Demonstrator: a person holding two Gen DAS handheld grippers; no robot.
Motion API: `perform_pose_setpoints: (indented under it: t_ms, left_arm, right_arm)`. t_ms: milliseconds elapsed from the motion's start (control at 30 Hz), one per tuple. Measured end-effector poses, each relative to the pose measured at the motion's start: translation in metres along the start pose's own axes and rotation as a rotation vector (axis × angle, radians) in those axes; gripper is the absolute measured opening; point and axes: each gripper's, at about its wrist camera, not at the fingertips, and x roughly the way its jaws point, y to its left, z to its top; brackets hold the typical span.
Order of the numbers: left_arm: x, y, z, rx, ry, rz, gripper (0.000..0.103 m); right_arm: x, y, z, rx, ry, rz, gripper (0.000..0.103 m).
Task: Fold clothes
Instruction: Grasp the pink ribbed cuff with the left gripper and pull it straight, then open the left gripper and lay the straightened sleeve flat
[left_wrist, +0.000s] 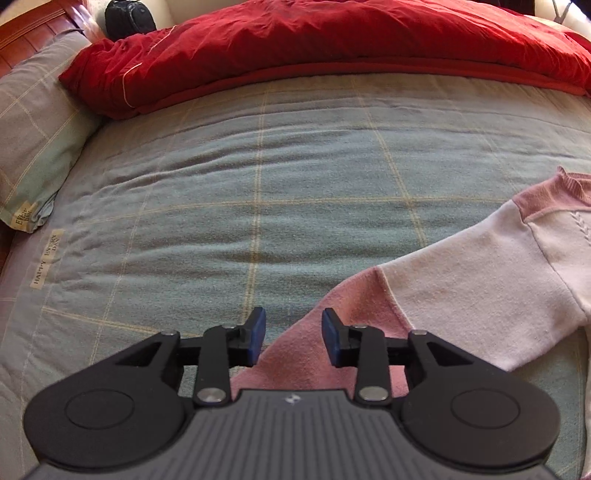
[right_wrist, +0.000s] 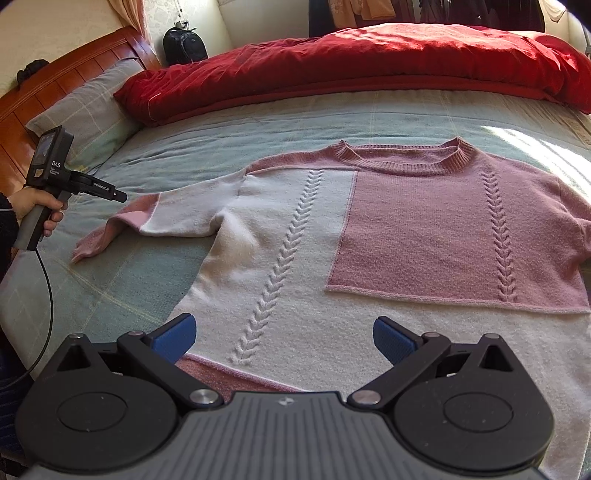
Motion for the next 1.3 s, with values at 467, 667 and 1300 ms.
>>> perform_pose_setpoints:
  t_ms: [467, 667, 1300]
  left_arm:
    - [-0.006, 0.103, -0.100, -0.532, 0.030, -0.056, 0.040]
    - [0.010, 0.107, -0.120, -0.630, -0.027, -0.137, 0.048]
    - [-0.013, 0.108, -0.083, -0.411, -0.073, -0.063, 0.014]
  right_arm:
    - [-0.023, 0.010, -0.005, -0.004, -0.039, -0.003, 0.103]
    - [-0.019, 0.018, -0.002, -0.023, -0.033, -0.023, 0.103]
    - [-0.007, 0.034, 0.000, -0.089, -0.006, -0.050, 0.103]
